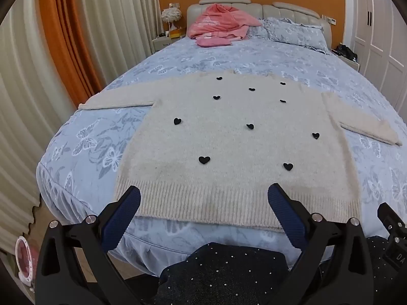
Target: Fold small clothes
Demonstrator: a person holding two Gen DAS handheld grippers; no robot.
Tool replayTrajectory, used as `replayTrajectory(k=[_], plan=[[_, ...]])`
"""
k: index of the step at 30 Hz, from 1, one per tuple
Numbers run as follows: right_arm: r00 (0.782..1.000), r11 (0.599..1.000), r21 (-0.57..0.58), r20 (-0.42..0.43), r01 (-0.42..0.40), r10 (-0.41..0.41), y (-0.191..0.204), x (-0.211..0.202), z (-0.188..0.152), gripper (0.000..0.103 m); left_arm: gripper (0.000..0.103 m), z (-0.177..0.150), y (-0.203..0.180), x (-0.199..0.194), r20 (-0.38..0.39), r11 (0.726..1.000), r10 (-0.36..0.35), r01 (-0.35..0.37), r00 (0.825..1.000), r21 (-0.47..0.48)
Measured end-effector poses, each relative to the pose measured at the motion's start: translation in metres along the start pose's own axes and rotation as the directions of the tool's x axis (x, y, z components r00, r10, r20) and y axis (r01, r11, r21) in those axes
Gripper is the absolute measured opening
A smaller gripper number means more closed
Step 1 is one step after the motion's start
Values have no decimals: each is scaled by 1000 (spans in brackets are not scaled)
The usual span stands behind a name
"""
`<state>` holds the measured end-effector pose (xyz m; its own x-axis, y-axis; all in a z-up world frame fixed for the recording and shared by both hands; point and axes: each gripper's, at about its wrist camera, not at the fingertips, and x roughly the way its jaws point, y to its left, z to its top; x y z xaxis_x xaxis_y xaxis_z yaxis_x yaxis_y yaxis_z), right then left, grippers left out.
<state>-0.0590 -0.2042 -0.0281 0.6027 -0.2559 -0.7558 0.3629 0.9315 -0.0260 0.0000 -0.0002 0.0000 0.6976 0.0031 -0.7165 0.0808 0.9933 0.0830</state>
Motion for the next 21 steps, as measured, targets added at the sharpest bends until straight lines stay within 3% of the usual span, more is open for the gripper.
replayTrajectory(k=[7,21], plan=[[998,999,-3,-21,53,-53,4,1,-2,98,98,4,-9,-2,14,999,20,-20,1000,24],[999,999,-28,-18,39,-40,5,1,-1,98,98,0,-2,-8,35,1000,11,-11,999,11]])
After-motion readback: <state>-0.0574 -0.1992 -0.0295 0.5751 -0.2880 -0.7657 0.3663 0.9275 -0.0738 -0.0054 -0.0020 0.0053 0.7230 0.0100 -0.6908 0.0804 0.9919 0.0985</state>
